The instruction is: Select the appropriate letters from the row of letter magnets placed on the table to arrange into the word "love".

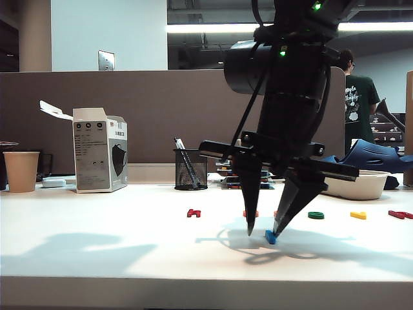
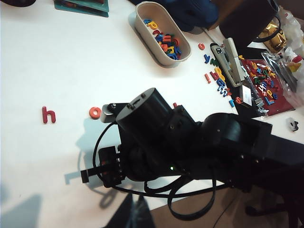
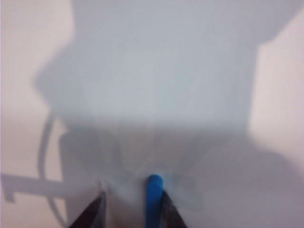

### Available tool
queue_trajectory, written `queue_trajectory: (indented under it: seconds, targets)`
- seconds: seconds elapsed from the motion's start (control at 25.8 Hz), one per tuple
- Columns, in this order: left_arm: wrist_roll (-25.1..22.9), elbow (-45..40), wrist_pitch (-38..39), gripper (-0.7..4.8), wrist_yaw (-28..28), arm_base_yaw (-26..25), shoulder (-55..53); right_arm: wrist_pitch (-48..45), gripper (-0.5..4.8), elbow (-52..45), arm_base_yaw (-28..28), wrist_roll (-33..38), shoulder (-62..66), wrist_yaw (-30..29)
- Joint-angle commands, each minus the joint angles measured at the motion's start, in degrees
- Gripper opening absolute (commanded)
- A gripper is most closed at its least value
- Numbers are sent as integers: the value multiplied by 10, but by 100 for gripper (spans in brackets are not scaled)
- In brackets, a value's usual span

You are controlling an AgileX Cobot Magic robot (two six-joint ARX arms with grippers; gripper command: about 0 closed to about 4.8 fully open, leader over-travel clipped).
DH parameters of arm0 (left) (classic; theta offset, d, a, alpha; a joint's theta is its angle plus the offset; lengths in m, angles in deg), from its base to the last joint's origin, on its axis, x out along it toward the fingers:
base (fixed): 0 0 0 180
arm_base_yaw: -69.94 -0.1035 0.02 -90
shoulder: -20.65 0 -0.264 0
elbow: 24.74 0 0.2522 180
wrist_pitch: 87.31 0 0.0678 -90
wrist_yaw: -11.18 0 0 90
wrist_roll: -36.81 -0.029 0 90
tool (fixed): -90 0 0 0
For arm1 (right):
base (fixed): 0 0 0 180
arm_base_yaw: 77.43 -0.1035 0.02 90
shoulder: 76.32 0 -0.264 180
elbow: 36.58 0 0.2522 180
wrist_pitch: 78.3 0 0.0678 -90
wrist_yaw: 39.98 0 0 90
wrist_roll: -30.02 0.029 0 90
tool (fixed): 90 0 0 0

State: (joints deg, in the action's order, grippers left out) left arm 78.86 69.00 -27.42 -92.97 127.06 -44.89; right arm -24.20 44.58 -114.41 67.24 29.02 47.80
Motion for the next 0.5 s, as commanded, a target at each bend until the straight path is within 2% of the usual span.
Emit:
queue_trajectory:
  seconds: [0.04, 0.31, 0.5]
  targets:
    - [-2, 2, -3, -4, -1, -1, 1, 74, 154, -21, 1, 3, 13, 6]
    - [-2, 2, -3, -4, -1, -1, 1, 83, 154, 7, 2, -2, -8, 8]
    - [-2, 2, 0, -4, -1, -1, 1, 111, 154, 59, 3, -30, -13, 16]
